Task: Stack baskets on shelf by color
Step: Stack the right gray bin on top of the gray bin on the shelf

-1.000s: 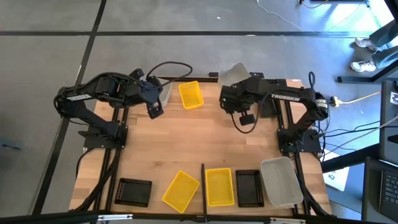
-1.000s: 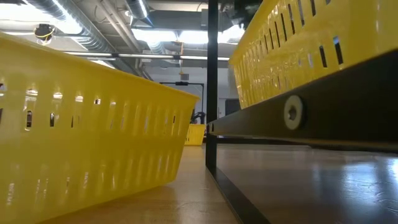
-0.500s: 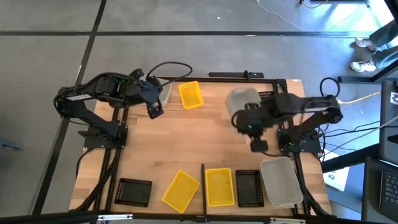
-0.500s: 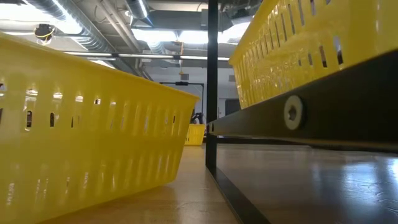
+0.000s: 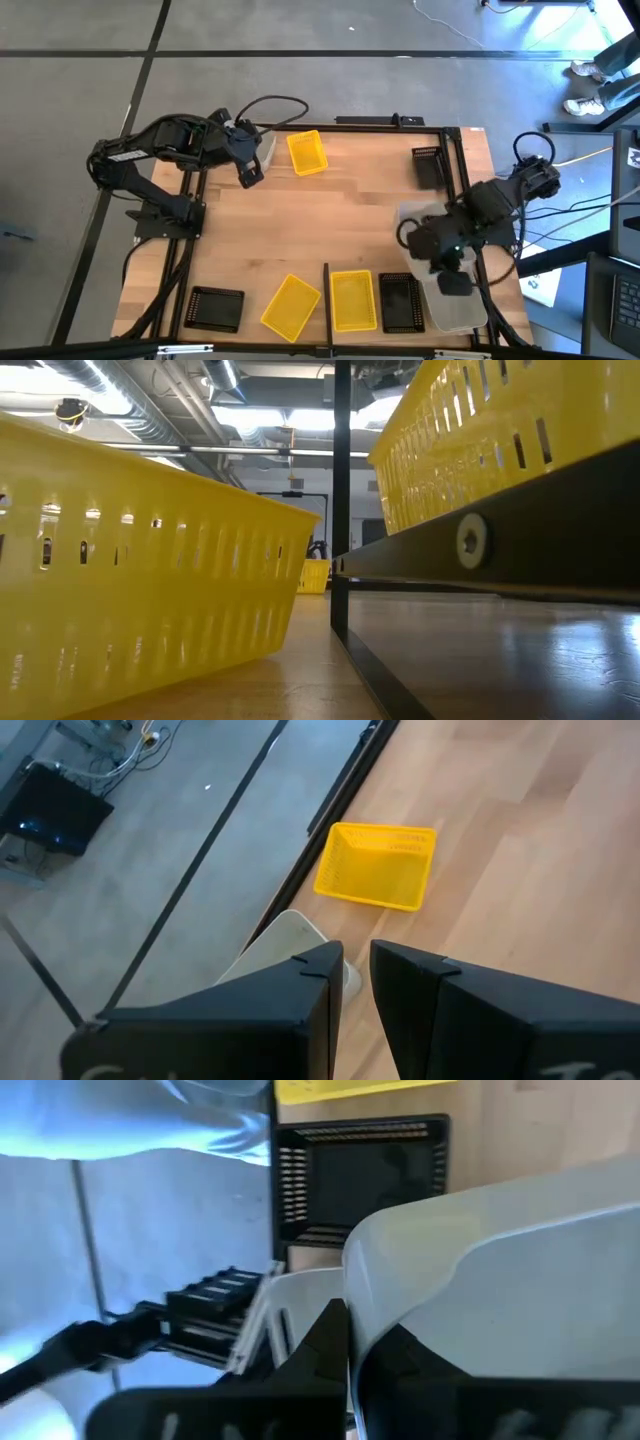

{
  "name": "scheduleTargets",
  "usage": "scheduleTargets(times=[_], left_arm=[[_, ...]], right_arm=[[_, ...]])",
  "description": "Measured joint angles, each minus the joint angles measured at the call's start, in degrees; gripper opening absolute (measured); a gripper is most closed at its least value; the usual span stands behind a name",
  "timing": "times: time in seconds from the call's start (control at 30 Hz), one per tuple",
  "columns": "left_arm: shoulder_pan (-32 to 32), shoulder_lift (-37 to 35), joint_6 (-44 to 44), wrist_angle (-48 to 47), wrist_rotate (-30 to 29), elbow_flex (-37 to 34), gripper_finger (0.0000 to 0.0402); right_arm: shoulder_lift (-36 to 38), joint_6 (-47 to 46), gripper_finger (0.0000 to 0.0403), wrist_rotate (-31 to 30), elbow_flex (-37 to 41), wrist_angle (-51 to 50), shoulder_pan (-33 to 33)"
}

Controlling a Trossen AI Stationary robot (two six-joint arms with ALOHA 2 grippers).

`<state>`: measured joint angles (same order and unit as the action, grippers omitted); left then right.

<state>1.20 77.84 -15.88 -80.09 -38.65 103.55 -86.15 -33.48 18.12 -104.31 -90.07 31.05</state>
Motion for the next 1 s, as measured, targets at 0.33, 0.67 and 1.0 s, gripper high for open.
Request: scheduleTargets(times=[0.33,0.67,1.0], left_arm=[[-3.09,0.0,0.0,0.02,0.01,0.0,0.0047],[-3.44,0.0,4.6,0.61,6.9,0.0,0.0047],[-3.44,0.0,10.14,5.57,11.58,0.0,0.0047]], right_arm=[[-0.02,-17.17,0.0,-0.16,-11.62,0.18,7.35],[-0.07,-26.4,0.0,-0.57,-7.32,0.02,14.56],[-0.07,-29.5,0.0,1.54,0.78,9.33,16.91]])
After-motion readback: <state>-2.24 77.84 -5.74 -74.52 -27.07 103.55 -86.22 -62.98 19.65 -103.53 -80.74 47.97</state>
